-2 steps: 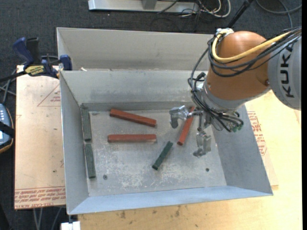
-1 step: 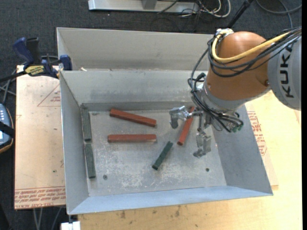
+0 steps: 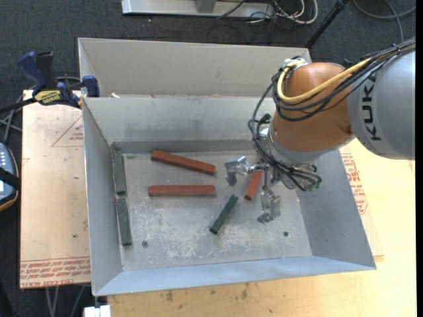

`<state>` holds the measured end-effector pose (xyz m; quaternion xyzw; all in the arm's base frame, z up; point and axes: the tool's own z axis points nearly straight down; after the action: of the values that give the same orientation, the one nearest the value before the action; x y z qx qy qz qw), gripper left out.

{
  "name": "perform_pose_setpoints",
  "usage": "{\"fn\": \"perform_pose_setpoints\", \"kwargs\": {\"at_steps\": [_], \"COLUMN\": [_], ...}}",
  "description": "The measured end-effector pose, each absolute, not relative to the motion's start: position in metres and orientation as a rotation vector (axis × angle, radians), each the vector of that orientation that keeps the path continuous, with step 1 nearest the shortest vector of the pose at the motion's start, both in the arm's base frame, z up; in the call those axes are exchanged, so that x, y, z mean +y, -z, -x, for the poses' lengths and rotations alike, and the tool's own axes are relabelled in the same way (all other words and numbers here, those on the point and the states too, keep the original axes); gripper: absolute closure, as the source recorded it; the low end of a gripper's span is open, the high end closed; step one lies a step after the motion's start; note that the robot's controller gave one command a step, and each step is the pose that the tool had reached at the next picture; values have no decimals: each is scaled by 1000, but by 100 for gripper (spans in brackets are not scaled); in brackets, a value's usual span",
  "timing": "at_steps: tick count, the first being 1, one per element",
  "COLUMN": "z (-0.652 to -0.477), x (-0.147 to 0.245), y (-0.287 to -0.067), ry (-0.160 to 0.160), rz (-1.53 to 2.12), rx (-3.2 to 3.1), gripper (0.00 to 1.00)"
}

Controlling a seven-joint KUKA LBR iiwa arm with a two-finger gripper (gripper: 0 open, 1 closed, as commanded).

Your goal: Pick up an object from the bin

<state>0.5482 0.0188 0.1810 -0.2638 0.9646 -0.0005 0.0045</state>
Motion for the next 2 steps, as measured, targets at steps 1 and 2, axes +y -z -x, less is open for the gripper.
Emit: {"fn": "perform_pose_setpoints", "kwargs": {"at_steps": [1, 2], "z": [-545, -569], "x": [20, 38], "y": [-120, -71], "ry": [0, -2], "rz": [861, 1074], "rx": [3016, 2949], "gripper": [0, 100]}}
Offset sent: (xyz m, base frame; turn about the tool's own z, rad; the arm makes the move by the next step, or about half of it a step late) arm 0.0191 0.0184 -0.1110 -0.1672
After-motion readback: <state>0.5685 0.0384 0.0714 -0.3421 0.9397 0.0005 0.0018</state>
